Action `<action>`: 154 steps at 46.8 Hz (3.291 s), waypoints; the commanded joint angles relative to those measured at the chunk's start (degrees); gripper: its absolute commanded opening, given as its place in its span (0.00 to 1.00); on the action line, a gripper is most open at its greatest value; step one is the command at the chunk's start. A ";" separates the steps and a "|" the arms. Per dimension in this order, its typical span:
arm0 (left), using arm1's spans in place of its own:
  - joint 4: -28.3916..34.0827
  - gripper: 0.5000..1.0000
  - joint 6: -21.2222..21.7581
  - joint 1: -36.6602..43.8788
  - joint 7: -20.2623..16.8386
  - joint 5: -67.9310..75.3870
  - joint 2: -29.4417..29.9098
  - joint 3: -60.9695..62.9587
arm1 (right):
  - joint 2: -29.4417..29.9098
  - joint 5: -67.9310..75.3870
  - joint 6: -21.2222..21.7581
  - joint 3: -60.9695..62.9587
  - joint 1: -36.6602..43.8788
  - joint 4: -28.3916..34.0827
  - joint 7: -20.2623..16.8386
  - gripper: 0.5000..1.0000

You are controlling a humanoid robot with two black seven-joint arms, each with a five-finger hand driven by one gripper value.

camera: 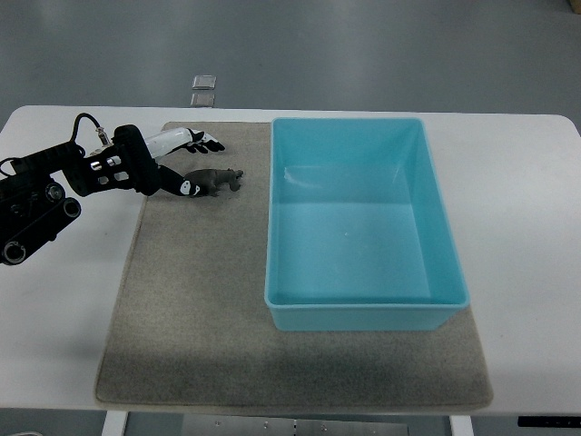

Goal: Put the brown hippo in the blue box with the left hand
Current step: 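Close the left hand fingers around the brown hippo, then lift the brown hippo up off the mat with the left hand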

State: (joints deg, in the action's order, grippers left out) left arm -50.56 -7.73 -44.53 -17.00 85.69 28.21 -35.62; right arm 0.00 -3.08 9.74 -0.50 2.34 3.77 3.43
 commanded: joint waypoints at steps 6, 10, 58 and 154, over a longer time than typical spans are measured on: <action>0.81 0.57 0.00 -0.03 -0.05 0.18 0.00 0.02 | 0.00 0.00 -0.07 -0.03 0.03 0.01 0.00 0.87; 0.81 0.56 0.00 0.05 -0.05 0.26 0.00 0.02 | 0.00 0.00 0.02 0.06 0.03 0.01 0.00 0.87; 0.72 0.29 0.00 0.23 0.03 0.09 0.00 -0.07 | 0.00 0.00 0.02 -0.03 -0.06 0.01 0.00 0.87; -0.07 0.00 -2.29 -9.88 0.30 -11.16 4.13 -1.91 | 0.00 0.00 0.02 0.06 0.03 0.01 0.00 0.87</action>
State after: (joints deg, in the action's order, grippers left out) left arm -50.49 -9.94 -53.68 -16.71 74.79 32.50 -37.54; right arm 0.00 -3.08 9.72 -0.49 2.32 3.78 3.43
